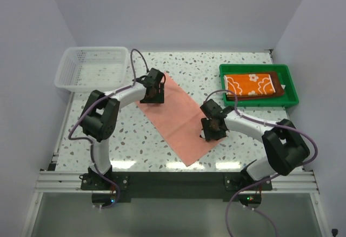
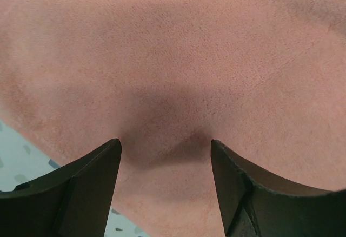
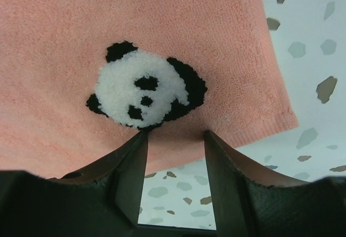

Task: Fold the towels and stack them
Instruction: Flatten out the crumpled towel, then fold the towel

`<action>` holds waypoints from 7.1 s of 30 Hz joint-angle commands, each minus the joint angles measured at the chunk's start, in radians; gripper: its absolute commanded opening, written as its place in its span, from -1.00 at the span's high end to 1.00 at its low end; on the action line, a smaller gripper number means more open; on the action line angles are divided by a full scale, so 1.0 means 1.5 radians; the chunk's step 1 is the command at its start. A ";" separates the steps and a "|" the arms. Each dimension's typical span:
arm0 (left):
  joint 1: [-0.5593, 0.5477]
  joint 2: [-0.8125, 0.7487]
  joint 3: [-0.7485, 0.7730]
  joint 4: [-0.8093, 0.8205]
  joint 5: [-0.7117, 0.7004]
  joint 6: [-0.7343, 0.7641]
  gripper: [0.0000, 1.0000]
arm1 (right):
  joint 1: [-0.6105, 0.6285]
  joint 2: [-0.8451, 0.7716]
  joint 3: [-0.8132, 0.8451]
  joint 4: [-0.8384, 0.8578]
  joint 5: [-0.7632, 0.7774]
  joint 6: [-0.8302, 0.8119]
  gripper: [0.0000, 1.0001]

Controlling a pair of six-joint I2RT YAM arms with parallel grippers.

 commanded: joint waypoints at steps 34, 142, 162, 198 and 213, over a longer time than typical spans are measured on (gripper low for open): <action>0.075 -0.029 0.112 0.082 0.011 0.281 -0.48 | -0.013 0.061 0.389 -0.041 -0.026 -0.247 0.13; 0.158 0.025 0.223 0.218 0.149 0.321 1.00 | -0.189 0.397 0.765 0.166 -0.023 -0.422 1.00; 0.113 -0.323 -0.219 0.047 0.226 0.130 1.00 | -0.097 0.072 0.335 -0.067 -0.033 -0.241 1.00; 0.017 -0.373 -0.427 0.043 0.213 0.026 1.00 | -0.036 0.069 0.123 -0.051 -0.110 -0.117 1.00; 0.009 -0.430 -0.295 -0.073 0.145 0.034 1.00 | -0.036 -0.004 0.231 -0.132 -0.036 -0.137 1.00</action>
